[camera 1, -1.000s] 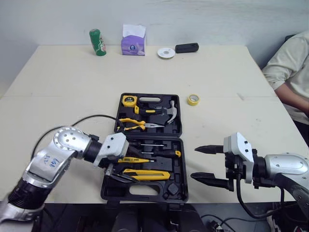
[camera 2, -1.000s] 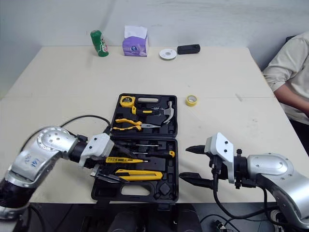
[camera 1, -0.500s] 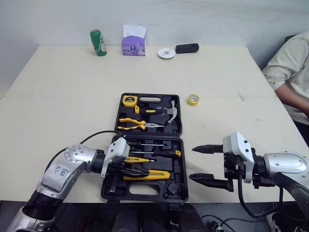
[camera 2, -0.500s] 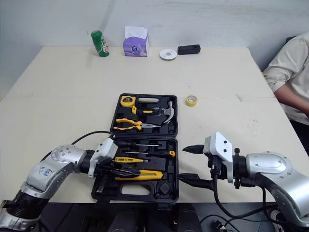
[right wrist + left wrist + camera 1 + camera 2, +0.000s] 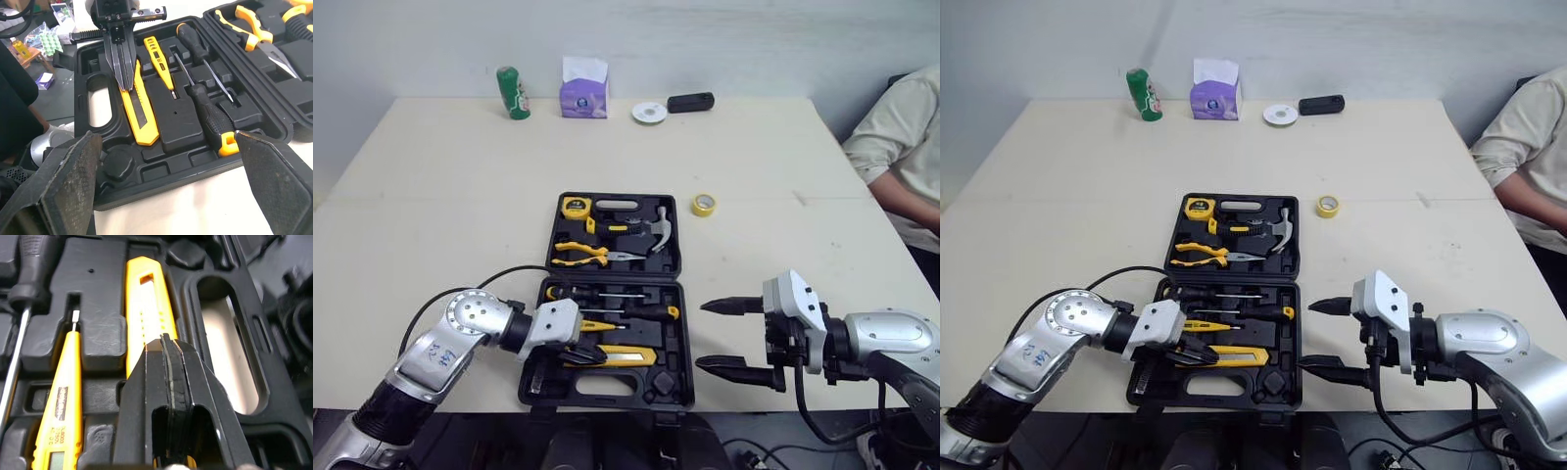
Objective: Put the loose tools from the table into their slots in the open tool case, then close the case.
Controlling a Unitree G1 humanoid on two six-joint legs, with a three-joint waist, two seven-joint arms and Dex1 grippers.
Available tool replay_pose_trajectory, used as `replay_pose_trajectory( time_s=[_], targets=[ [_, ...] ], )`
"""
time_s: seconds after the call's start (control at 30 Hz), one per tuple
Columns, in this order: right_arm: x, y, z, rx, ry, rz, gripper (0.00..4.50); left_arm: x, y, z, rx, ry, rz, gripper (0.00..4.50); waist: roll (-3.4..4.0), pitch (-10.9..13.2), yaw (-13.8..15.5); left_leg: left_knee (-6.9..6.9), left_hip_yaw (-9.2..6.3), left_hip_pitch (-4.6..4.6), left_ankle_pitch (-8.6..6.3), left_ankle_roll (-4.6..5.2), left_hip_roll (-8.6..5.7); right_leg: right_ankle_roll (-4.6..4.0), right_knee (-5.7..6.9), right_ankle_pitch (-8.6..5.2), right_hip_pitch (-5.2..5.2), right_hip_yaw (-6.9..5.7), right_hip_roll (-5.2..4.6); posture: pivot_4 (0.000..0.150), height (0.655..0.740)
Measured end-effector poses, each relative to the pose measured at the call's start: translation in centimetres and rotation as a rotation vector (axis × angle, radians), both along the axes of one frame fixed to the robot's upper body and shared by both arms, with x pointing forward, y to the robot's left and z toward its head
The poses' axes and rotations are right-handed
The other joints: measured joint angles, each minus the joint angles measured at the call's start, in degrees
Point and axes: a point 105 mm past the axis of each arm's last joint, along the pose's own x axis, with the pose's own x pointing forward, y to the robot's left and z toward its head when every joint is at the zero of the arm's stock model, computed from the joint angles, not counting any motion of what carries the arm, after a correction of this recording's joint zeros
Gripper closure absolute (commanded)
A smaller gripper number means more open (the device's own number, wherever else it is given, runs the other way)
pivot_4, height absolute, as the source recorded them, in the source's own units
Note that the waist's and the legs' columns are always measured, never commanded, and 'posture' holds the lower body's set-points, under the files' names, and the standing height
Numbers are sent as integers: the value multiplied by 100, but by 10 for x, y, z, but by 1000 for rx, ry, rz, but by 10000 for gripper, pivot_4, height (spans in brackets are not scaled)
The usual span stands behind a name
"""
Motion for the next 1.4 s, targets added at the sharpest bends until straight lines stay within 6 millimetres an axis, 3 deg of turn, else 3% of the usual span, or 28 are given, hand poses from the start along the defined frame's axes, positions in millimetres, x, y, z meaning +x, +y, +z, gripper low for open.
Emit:
replay_pose_trajectory(
  time_s=[0.23,0.33,0.47,0.57,0.63,0.67,0.8,0.93,1.17,1.4],
  targets=[
    [-1,-1,-4,-5,12,-8,0,1,0,-1,-5,-3,7,44203,42,-34,-1,-6,1,38,-36,27,4,-3,-1,-8,27,4,0,1500,7316],
    [-1,-2,-4,-5,11,-21,0,0,3,2,-61,68,57,36514,38,-29,-15,-5,2,31,-33,23,5,-3,1,-8,19,4,0,1500,7316],
    [9,-16,-1,20,-20,-112,0,4,13,20,-232,224,212,21572,-6,6,-18,10,-5,-12,-11,-7,8,-2,12,-7,-15,-1,1,1500,7316],
    [29,-44,5,29,-74,-275,0,24,34,57,-427,198,400,8682,-40,28,-7,15,-5,-18,-7,-5,7,1,14,-5,-18,0,0,1500,7316],
    [52,-79,14,61,-138,-463,0,41,67,77,-559,128,610,721,-39,28,-14,15,-1,-17,-9,-2,3,6,8,-2,-16,2,0,1500,7316],
    [61,-102,15,67,-150,-568,0,49,85,80,-603,98,722,249,-38,29,-18,15,0,-17,-9,-1,1,7,6,-2,-16,2,0,1500,7316],
    [72,-158,13,80,-155,-799,0,57,149,66,-630,38,1068,249,-39,34,-15,11,2,-20,-9,-1,1,7,4,-2,-19,-2,1,1500,7316],
    [68,-203,3,30,-129,-944,0,43,213,47,-535,-67,1340,249,-40,37,-40,10,4,-21,-17,-1,2,6,2,-2,-24,1,0,1500,7316],
    [64,-218,-6,34,-105,-973,0,38,236,56,-509,-181,1409,249,-38,39,-11,5,3,-25,-41,-41,4,4,2,-3,-33,4,-6,1500,7316],
    [64,-219,-5,21,-117,-958,0,35,230,51,-488,-150,1366,249,-32,43,-30,4,14,-45,-37,-48,3,4,14,-3,-63,11,-6,1500,7316]
  ],
)
